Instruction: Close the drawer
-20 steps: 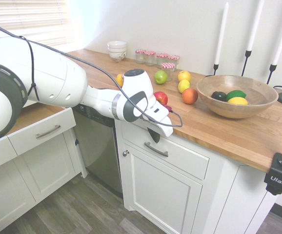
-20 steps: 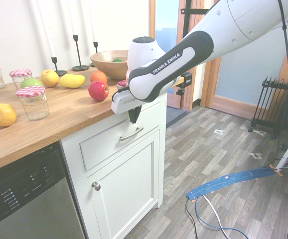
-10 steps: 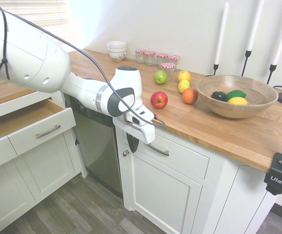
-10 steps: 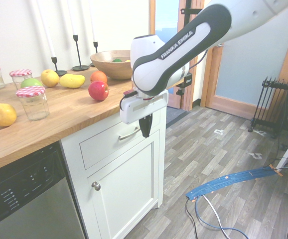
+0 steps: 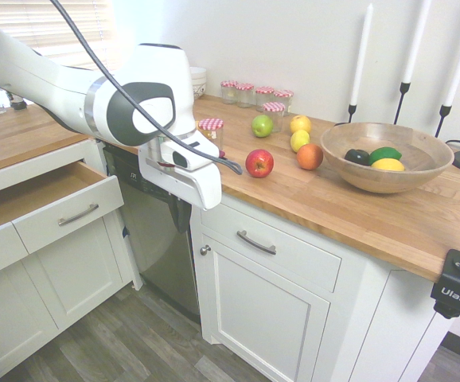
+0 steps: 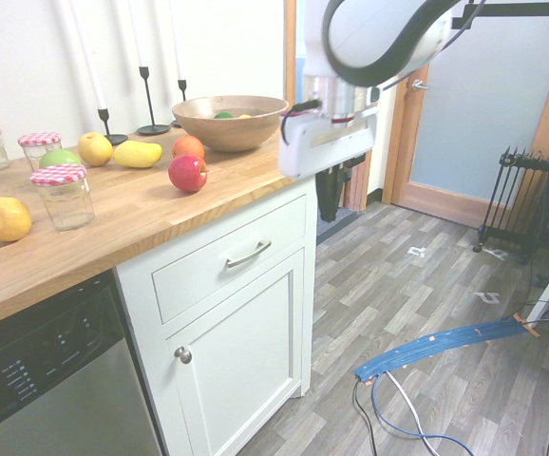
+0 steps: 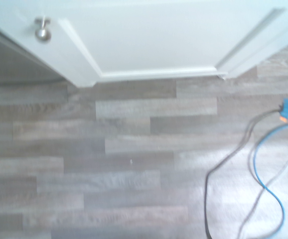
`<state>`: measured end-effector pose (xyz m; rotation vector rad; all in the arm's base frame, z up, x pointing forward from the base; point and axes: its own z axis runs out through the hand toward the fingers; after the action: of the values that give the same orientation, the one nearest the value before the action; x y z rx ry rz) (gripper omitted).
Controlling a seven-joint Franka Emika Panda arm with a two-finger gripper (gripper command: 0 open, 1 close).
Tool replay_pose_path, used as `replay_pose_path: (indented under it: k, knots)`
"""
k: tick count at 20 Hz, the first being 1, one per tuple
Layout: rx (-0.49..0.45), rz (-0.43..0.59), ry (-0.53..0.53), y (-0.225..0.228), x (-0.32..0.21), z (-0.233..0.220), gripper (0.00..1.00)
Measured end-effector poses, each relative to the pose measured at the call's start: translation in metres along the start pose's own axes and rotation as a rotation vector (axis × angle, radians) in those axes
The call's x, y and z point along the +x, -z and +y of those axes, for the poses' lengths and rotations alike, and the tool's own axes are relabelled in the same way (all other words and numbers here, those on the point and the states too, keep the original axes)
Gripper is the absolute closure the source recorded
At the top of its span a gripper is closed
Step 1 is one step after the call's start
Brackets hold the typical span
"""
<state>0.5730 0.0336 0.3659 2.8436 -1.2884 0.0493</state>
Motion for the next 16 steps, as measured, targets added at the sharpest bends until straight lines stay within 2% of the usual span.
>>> replay_pose_path:
  k: [4, 5, 16]
  knots:
    - [-0.009, -0.008, 0.003, 0.009, -0.03, 0.044, 1.0]
    - [-0.007, -0.007, 0.002, 0.011, -0.033, 0.05, 0.0]
    - [0.002, 0.002, -0.017, 0.011, -0.029, 0.06, 0.0]
